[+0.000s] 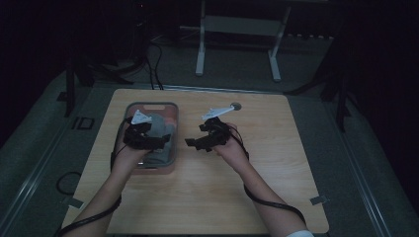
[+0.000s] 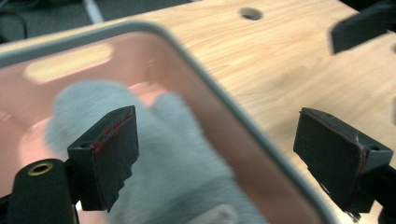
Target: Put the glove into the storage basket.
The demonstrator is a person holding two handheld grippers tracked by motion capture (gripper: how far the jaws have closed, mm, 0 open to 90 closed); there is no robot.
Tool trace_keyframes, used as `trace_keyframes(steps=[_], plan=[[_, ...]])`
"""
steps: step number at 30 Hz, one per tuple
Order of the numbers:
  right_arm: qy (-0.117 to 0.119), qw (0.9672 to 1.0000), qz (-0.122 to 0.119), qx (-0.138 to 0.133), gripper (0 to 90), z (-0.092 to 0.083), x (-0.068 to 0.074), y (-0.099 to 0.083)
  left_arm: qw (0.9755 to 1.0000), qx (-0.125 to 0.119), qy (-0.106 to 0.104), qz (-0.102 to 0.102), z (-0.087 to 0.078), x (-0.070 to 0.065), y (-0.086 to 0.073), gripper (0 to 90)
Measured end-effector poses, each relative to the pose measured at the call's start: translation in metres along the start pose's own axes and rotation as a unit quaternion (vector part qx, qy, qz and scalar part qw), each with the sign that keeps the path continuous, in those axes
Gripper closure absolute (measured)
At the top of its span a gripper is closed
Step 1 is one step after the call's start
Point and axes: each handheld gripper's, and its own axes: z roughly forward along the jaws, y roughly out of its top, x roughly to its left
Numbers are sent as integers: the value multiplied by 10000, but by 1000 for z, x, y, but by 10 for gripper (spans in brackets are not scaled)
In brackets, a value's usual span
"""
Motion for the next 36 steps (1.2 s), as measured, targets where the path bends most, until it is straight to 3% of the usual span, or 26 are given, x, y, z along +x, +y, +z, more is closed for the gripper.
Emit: trace_keyframes(steps=[7, 14, 19, 27, 36], plan=[[-52, 9998, -195, -86, 157, -22, -6, -25, 9988, -185, -330, 314, -1, -33, 2, 147], [-138, 9994, -296, -62, 156, -44, -14, -49, 9955, -261, -658, 627, 6, -64, 1, 148], [-207, 9994, -280, 47, 156, -57, -21, -72, 9938, -329, -818, 677, 14, -80, -3, 148], [-192, 9995, -222, 100, 157, -75, -29, -108, 9859, -313, -1180, 1149, 32, -112, -15, 148], [-143, 9999, -4, 72, 160, -87, -34, -148, 9796, -203, -1566, 1247, 54, -131, -39, 148]])
